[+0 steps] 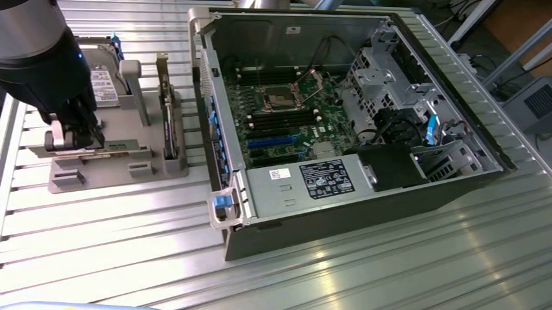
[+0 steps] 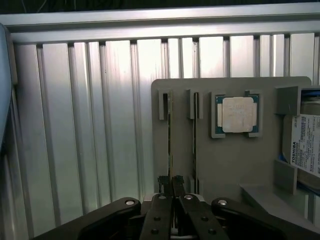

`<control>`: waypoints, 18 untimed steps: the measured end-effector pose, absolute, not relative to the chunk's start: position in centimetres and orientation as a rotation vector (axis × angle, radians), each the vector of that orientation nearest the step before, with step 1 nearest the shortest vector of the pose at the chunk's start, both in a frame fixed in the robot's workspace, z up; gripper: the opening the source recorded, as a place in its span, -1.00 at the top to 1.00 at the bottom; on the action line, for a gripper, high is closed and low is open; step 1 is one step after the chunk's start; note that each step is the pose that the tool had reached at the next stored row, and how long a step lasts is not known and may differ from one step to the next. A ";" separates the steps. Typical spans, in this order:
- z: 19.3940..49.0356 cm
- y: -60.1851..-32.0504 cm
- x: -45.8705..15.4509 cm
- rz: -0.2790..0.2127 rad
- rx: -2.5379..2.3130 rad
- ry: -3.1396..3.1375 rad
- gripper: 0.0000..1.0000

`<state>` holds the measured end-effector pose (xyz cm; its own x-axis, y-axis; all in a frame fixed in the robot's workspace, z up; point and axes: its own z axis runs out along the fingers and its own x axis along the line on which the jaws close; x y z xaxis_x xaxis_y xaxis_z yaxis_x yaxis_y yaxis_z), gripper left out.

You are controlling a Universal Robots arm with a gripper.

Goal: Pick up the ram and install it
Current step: 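Pick up the ram and move it above insertion slot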

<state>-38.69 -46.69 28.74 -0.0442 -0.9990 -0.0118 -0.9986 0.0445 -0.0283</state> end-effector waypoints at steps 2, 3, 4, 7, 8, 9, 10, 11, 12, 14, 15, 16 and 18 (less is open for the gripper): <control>28.9 -46.7 -38.7 -0.019 -2.152 2.250 0.76; 29.0 -46.7 -38.7 -0.019 -2.152 2.250 0.76; 29.2 -46.7 -38.7 -0.019 -2.152 2.250 0.76; 29.6 -46.7 -38.7 -0.019 -2.152 2.250 0.76; 29.8 -46.7 -38.7 -0.019 -2.152 2.250 0.76; 30.0 -46.7 -38.7 -0.019 -2.152 2.250 0.76; 30.2 -46.7 -38.7 -0.019 -2.152 2.250 0.76; 30.4 -46.7 -38.7 -0.019 -2.152 2.250 0.76; 30.6 -46.7 -38.7 -0.019 -2.152 2.250 0.76; 30.8 -46.7 -38.7 -0.019 -2.152 2.250 0.76; 30.9 -46.7 -38.7 -0.019 -2.152 2.250 0.76; 31.1 -46.7 -38.7 -0.019 -2.152 2.250 0.76; 31.3 -46.7 -38.7 -0.019 -2.152 2.250 0.76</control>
